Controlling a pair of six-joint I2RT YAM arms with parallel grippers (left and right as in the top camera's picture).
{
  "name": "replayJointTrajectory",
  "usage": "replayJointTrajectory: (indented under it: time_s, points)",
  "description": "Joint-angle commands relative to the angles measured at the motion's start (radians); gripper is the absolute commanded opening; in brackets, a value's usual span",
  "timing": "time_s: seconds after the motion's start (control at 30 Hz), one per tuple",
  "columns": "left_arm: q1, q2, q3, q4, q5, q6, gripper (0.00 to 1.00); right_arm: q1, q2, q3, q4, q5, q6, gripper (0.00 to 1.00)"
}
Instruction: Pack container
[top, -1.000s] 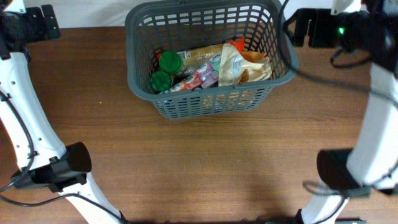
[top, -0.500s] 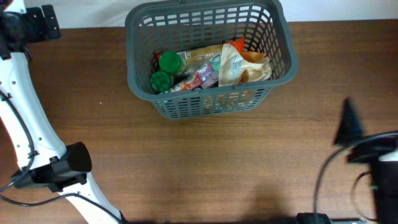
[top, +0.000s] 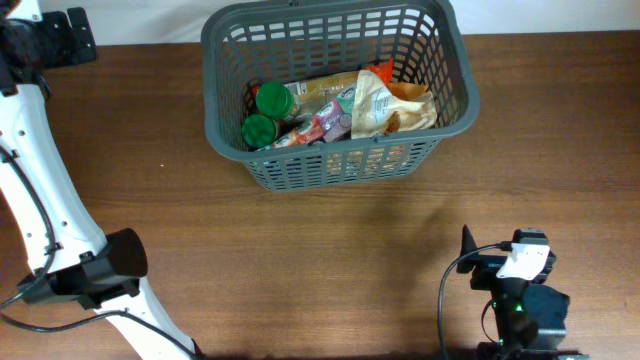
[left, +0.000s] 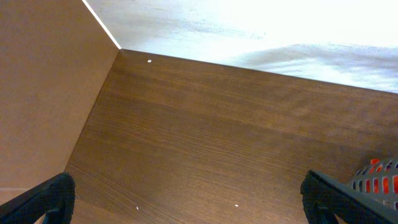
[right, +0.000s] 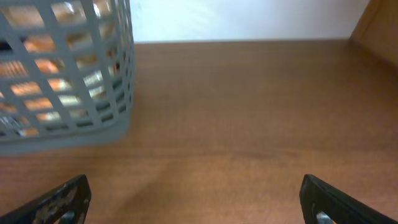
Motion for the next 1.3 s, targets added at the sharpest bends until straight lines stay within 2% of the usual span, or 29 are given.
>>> replayJointTrajectory:
  time_s: [0.0,0.7,0.83,0.97,1.1,1.27]
  points:
    - [0.003,-0.002,0.002,0.002,0.007,-0.013,0.99,-0.004,-0.014,-0.029,0.011,0.011,0.001,0.99]
    - [0.002,-0.002,0.002,0.002,0.007,-0.013,0.99,-0.004,-0.014,-0.029,0.011,0.011,0.001,0.99]
    - [-0.068,-0.112,-0.071,0.002,0.007,-0.013,0.99,-0.004,-0.014,-0.029,0.011,0.011,0.001,0.99]
    - [-0.197,-0.359,-0.363,0.003,0.007,-0.013,0.99,-0.004,-0.014,-0.029,0.011,0.011,0.001,0.99]
    - [-0.306,-0.686,-0.761,0.016,0.006,-0.012,0.99,-0.004,-0.014,-0.029,0.011,0.011,0.001,0.99]
    - [-0.337,-1.120,-1.328,0.338,0.007,-0.009,0.99,-0.004,-0.014,-0.029,0.011,0.011,0.001,0.99]
